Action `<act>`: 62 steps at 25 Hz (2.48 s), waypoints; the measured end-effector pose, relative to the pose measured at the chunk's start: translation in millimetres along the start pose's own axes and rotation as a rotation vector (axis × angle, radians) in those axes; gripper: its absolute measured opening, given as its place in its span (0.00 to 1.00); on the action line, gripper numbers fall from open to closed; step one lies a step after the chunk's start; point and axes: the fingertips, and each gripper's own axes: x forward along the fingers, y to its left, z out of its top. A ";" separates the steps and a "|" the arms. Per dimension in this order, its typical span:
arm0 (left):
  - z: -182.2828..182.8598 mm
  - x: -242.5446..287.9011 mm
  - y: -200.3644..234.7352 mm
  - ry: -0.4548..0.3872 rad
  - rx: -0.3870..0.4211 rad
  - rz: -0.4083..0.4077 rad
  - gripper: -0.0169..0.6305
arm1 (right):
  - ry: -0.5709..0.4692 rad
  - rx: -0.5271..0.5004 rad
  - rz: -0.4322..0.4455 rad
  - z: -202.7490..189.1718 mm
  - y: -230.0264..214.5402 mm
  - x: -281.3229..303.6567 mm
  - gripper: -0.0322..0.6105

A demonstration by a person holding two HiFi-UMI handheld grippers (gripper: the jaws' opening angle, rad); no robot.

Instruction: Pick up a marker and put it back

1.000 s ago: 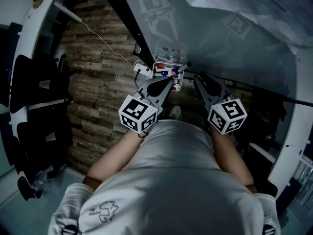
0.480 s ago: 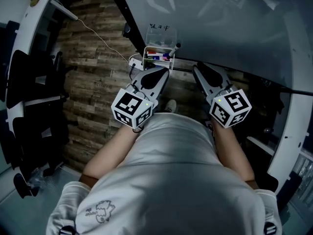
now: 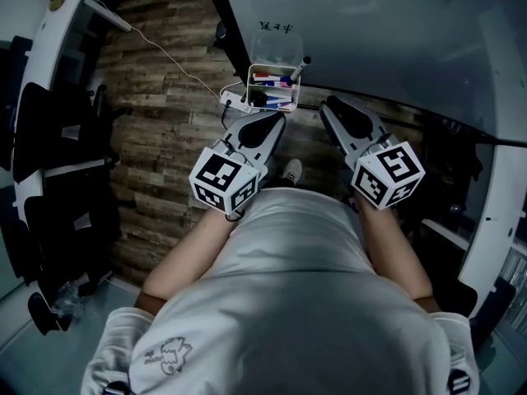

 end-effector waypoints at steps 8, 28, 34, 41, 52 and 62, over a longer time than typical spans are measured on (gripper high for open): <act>-7.6 -46.2 7.3 -0.002 -0.009 -0.034 0.03 | -0.032 0.035 -0.032 1.9 40.8 1.8 0.16; -15.8 -173.4 -16.8 -0.040 0.049 -0.149 0.03 | -0.150 0.049 -0.138 -9.6 169.8 -52.0 0.12; -25.4 -191.9 -34.5 -0.044 0.053 -0.165 0.03 | -0.164 0.044 -0.146 -23.5 190.2 -74.1 0.08; -27.2 -207.9 -61.6 -0.089 0.058 -0.125 0.03 | -0.184 0.016 -0.123 -31.9 200.7 -109.9 0.07; -53.3 -227.3 -166.7 -0.143 0.004 -0.092 0.03 | -0.158 0.003 -0.003 -76.5 223.3 -190.6 0.07; -76.6 -246.3 -232.0 -0.155 0.001 -0.058 0.03 | -0.153 -0.005 0.055 -97.3 244.2 -251.2 0.07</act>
